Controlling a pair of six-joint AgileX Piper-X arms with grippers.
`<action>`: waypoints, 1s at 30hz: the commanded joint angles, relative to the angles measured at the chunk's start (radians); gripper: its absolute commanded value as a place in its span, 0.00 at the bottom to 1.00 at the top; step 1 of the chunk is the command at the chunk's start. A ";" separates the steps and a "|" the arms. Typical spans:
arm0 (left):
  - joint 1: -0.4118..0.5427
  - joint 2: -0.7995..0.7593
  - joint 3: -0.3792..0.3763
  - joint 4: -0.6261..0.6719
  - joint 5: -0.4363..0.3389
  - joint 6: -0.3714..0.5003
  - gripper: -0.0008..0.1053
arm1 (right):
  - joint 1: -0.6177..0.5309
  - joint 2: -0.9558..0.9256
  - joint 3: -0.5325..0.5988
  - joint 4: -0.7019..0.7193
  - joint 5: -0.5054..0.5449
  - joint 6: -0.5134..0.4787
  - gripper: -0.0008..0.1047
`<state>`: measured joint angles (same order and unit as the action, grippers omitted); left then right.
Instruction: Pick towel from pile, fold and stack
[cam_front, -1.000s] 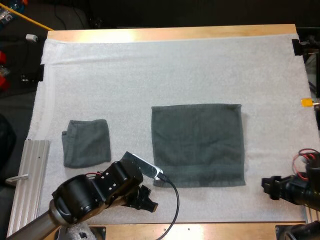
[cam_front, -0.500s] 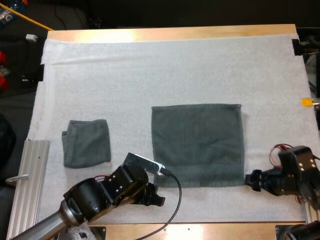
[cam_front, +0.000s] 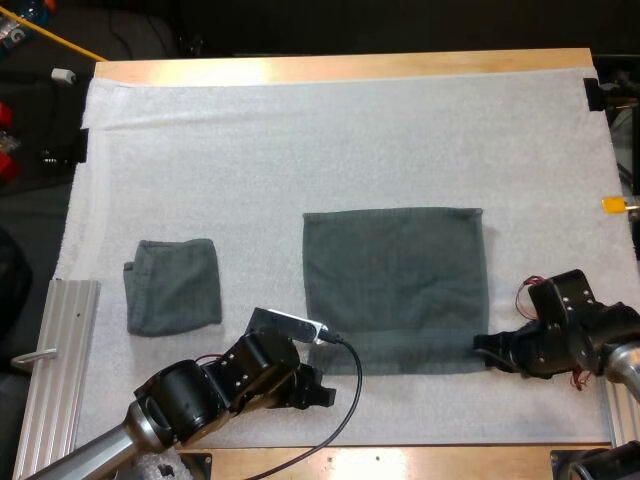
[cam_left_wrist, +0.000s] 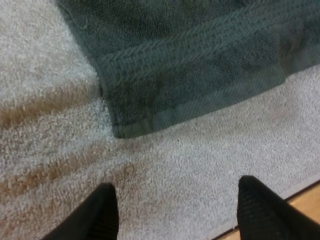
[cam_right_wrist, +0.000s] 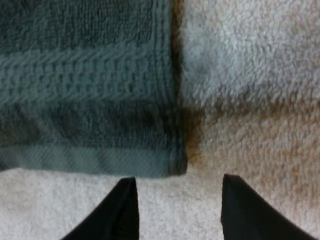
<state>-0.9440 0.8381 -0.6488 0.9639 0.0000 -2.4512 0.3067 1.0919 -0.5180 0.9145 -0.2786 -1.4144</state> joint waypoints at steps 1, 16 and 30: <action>-0.002 -0.003 0.003 -0.008 -0.016 -0.012 0.49 | 0.002 0.012 0.000 -0.013 -0.017 0.005 0.36; 0.212 -0.003 0.003 0.002 0.119 0.090 0.49 | 0.002 0.159 0.052 -0.113 -0.124 0.081 0.36; 0.211 -0.003 0.003 0.000 0.211 0.160 0.49 | 0.002 0.159 0.084 -0.235 -0.116 0.163 0.35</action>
<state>-0.7324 0.8381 -0.6488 0.9656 0.2088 -2.2978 0.3067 1.2407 -0.4452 0.7221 -0.4062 -1.2485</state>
